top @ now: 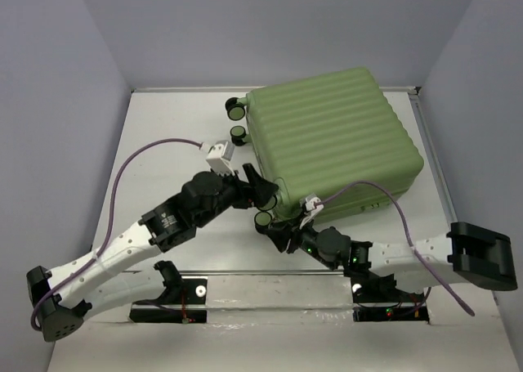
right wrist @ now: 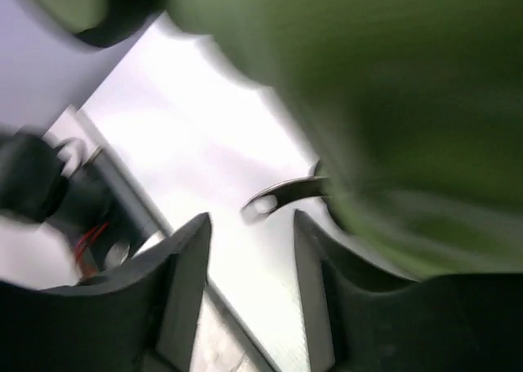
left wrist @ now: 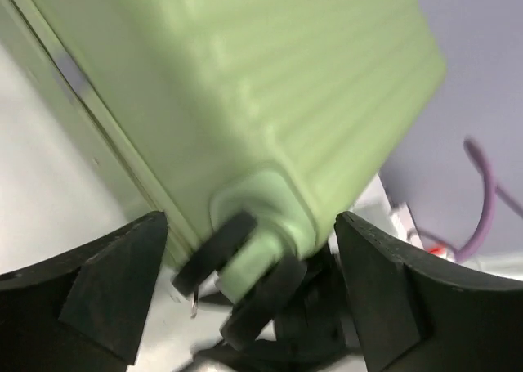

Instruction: Pack the luggage

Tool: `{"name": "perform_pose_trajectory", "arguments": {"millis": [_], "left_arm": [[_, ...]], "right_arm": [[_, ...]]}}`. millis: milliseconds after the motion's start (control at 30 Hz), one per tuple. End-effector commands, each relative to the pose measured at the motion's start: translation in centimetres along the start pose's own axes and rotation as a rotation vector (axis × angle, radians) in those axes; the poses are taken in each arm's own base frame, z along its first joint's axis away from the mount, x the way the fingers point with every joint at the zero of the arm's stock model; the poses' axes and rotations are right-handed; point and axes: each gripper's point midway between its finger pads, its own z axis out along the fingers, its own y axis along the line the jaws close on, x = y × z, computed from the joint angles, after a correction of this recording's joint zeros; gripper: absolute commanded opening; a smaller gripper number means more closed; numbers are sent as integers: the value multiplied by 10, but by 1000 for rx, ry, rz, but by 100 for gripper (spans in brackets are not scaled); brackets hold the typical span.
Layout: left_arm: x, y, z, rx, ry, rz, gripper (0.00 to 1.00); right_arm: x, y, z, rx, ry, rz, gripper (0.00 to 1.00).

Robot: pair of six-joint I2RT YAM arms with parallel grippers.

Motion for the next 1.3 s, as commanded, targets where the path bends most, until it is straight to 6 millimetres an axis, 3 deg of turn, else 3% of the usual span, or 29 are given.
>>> {"name": "perform_pose_trajectory", "arguments": {"millis": [0,67,200,267,300,367,400,467,500,600,667,867,1033,1267], "left_arm": [[-75,-1,-18,-53,-122,175,95],[-112,31,-21,-149,-187,202,94],[-149,86,-11,-256,-186,232,90],[-158,100,0,-261,-166,244,85],[-168,113,13,-270,-152,244,82],[-183,125,33,-269,-153,273,80],[-182,127,39,-263,-134,287,79],[-203,117,49,-224,-168,349,76],[-204,124,60,-226,-144,388,76],[-220,122,76,-202,-157,474,77],[-225,131,88,-217,-138,542,80],[-229,142,115,-191,-76,673,84],[-221,156,142,-159,33,704,87],[-218,150,177,-105,91,737,86]], "right_arm": [[25,26,-27,-102,218,102,66],[27,23,-38,-97,258,102,70],[23,14,-53,-86,258,121,70],[21,7,-57,-57,249,138,61],[19,2,-60,-33,245,136,45],[18,0,-62,-20,254,129,29],[19,0,-62,-16,258,126,28],[21,1,-61,-17,274,118,28],[23,1,-61,-15,280,116,28],[27,-2,-58,7,293,105,36],[28,-1,-56,7,300,103,47],[30,4,-54,-12,316,78,68],[30,9,-53,-31,326,73,74],[38,3,-57,-28,336,87,76]]}}
